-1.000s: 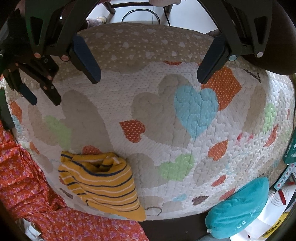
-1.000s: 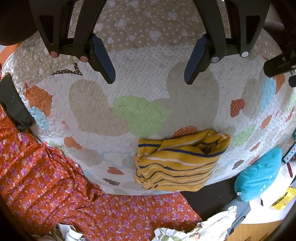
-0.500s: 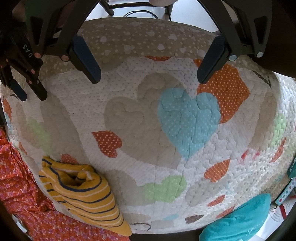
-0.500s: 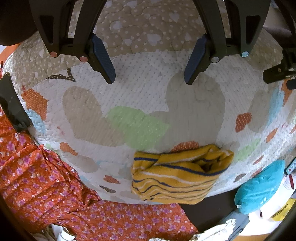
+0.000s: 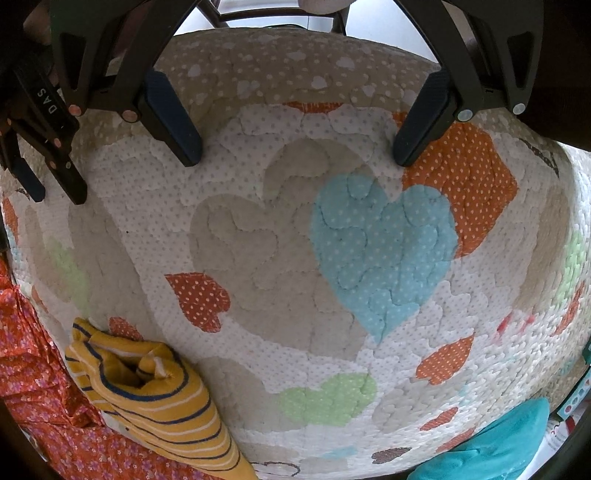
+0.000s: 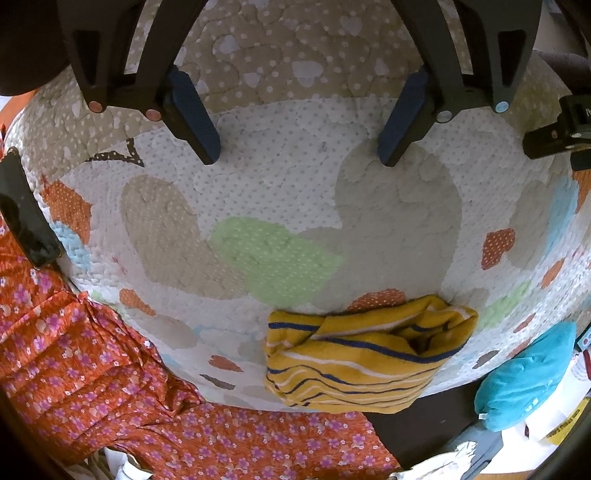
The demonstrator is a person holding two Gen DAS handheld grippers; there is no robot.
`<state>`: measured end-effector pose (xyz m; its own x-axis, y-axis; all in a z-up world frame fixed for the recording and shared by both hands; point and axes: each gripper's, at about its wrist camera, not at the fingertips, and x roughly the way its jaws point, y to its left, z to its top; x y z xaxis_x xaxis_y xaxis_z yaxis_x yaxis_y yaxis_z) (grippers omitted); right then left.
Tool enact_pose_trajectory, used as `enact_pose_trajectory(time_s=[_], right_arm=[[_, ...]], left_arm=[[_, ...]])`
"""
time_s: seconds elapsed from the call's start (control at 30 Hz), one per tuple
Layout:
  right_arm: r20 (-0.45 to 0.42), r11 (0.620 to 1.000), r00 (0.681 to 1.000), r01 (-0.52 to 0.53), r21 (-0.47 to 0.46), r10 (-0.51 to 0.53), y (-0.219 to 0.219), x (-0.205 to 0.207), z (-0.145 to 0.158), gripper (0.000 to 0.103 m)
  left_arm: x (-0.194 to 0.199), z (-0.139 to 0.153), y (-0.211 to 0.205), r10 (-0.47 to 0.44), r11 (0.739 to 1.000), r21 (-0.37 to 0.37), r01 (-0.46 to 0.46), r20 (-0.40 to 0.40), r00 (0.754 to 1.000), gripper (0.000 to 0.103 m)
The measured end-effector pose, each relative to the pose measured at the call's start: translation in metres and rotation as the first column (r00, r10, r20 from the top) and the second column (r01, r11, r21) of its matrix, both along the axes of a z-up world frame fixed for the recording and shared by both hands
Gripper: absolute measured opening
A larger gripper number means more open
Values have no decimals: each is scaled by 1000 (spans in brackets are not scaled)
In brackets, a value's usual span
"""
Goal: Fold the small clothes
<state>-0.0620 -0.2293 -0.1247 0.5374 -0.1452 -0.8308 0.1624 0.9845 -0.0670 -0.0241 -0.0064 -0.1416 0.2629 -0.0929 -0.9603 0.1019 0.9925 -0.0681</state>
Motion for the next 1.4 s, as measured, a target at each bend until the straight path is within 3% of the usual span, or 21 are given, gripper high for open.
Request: enact_pose_trajectory(time_s=[0.1, 0.17, 0.3, 0.37, 0.4, 0.43, 0.47, 0.53, 0.6, 0.7, 0.8, 0.9, 1.0, 1.07, 1.2, 1.23, 1.33, 1.4], right_arm=[[-3, 1000, 1000, 0, 1, 0, -1, 1, 1, 93], [0, 1000, 1000, -9, -10, 9, 0, 3, 10, 87], [184, 994, 977, -108, -29, 111, 12, 25, 67, 82], [216, 985, 962, -174, 1, 169, 20, 55, 89, 64], [220, 982, 960, -185, 43, 171, 21, 74, 97, 56], [215, 975, 964, -185, 119, 157, 20, 99, 104, 40], [204, 967, 967, -186, 174, 150, 21, 115, 106, 33], [157, 931, 975, -197, 307, 154, 24, 154, 102, 33], [66, 894, 975, -219, 391, 211, 33, 183, 76, 33], [-99, 906, 959, -214, 366, 267, 51, 199, 28, 33], [-62, 914, 958, -245, 324, 279, 56, 192, 39, 34], [11, 889, 960, -264, 374, 280, 53, 173, 61, 34], [-49, 876, 959, -232, 423, 278, 55, 167, 44, 35], [-119, 891, 955, -202, 406, 271, 55, 170, 22, 35], [-70, 850, 972, -161, 501, 225, 39, 160, 30, 38], [-53, 843, 974, -161, 513, 219, 35, 154, 36, 43], [-2, 879, 980, -176, 442, 197, 23, 130, 54, 56], [32, 910, 980, -193, 367, 195, 13, 112, 64, 59]], left_arm=[[2, -1, -2, 0, 1000, 1, 0, -1, 1000, 103], [4, -1, -5, 2, 1000, 0, -2, -2, 1000, 103], [7, -2, -6, 15, 1000, 5, -15, -5, 1000, 103], [8, -2, -6, 18, 1000, 2, -18, -5, 1000, 103], [9, -3, -5, 17, 1000, 0, -17, -5, 1000, 103], [10, -3, -4, 15, 1000, -2, -15, -4, 1000, 103], [9, -3, -4, 14, 1000, -3, -14, -3, 1000, 103], [9, -3, -2, 13, 1000, -5, -13, -3, 1000, 103], [9, -2, 0, 13, 1000, -9, -13, -5, 1000, 103], [9, -3, 3, 14, 1000, -14, -14, -7, 1000, 103], [10, -2, 7, 22, 999, -25, -22, -8, 1000, 103], [12, -1, 10, 37, 999, -37, -37, -10, 999, 103], [14, -1, 11, 40, 999, -33, -40, -9, 999, 103], [14, 0, 11, 33, 999, -28, -33, -5, 999, 103], [10, 5, 13, 26, 999, -18, -26, 9, 1000, 103], [10, 8, 14, 28, 999, -17, -27, 17, 999, 103], [7, 22, 14, 37, 999, -7, -36, 61, 997, 103], [4, 36, 11, 31, 999, 15, -33, 104, 994, 103]])
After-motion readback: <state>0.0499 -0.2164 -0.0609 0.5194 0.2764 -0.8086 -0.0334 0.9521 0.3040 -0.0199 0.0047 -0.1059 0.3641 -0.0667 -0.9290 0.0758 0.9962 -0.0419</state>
